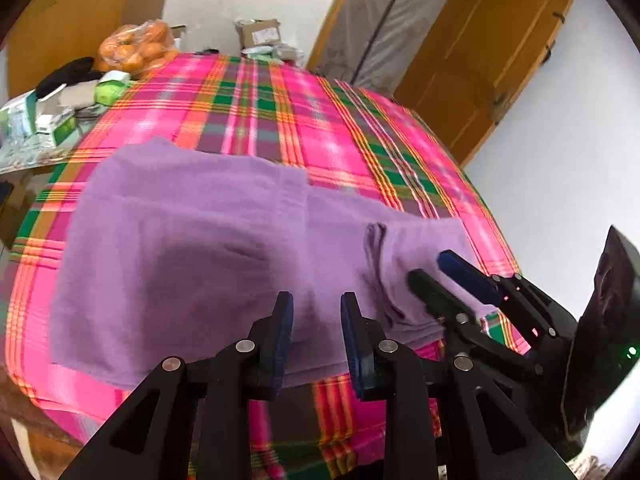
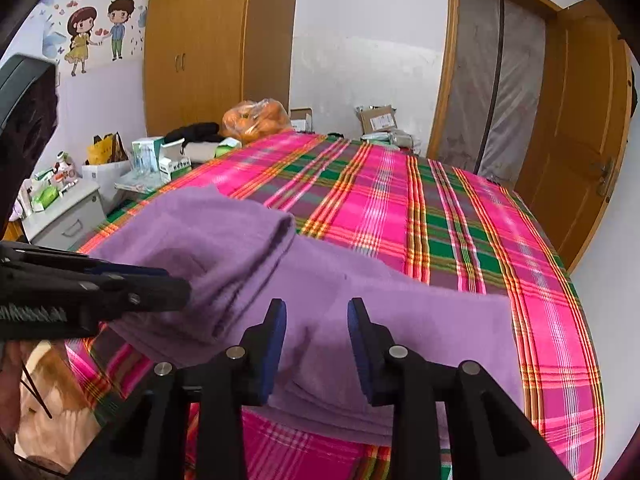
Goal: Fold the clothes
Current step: 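Move both grippers away from the folded sweatshirt toward its other end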
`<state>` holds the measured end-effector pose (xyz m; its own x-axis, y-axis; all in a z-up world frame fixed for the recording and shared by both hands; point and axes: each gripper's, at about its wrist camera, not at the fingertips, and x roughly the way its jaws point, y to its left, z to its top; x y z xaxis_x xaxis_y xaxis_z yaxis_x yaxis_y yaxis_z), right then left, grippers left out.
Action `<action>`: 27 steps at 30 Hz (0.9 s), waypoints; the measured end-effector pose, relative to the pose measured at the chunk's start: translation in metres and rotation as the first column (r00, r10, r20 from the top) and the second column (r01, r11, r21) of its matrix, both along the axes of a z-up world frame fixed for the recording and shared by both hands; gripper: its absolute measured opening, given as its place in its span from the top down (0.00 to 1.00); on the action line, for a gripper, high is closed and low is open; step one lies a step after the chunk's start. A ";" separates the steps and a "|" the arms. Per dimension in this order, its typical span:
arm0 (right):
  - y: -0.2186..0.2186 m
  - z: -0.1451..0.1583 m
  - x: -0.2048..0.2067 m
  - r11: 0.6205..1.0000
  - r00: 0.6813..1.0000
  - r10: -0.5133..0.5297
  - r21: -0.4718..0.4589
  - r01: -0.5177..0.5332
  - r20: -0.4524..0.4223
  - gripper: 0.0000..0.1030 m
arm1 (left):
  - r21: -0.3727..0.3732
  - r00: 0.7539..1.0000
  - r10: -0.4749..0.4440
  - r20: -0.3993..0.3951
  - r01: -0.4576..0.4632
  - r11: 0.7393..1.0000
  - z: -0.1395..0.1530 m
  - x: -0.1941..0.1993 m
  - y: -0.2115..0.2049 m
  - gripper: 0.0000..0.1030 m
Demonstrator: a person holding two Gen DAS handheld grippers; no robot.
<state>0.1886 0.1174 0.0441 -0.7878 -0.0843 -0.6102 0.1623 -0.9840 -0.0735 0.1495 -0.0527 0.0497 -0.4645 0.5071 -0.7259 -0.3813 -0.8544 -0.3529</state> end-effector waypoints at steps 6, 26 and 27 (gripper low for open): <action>-0.012 0.008 -0.003 0.999 0.999 0.033 -0.024 -0.034 -0.024 0.69 | -0.023 0.989 0.139 0.045 -0.138 0.990 -0.003 -0.015 -0.063 0.74; -0.108 -0.033 -0.034 0.955 0.949 0.296 -0.028 -0.294 0.109 0.68 | -0.092 0.933 0.324 0.155 -0.313 0.945 -0.053 -0.030 -0.149 0.71; -0.110 -0.038 -0.031 0.952 0.944 0.305 -0.026 -0.304 0.125 0.68 | -0.084 0.931 0.326 0.165 -0.316 0.945 -0.056 -0.030 -0.152 0.66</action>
